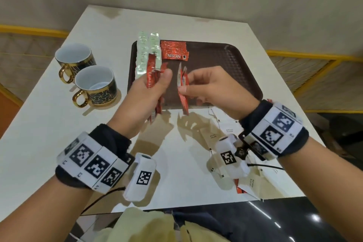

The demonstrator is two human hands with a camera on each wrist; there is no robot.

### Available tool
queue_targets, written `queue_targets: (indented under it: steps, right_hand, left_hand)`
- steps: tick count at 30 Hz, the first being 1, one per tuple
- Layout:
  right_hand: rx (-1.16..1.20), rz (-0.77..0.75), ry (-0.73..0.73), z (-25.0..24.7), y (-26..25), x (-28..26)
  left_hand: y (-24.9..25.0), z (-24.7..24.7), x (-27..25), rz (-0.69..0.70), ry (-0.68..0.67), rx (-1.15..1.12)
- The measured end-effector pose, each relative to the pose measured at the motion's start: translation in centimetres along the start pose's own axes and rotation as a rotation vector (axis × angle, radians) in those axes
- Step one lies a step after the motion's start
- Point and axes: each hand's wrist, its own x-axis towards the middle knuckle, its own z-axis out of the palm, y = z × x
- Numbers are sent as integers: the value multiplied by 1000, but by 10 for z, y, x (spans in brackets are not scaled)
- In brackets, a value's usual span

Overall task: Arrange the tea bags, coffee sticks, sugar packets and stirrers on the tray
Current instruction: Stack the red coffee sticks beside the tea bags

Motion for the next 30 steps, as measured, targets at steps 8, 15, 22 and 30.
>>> queue_targets:
  steps: [8,15,22,30]
  right_hand:
    - [290,84,-33,-27,-6,-26]
    - [-256,117,73,-71,30,-108]
    - [-937,283,-209,-38,117,-154]
    - [-841,38,78,-71,102,-137]
  left_hand:
    - [11,39,3,53,-315,63]
    - [5,45,2,-121,-229,26]
    - [4,60,3,-220,-232,-94]
    - [5,66,3,-296,-216,-139]
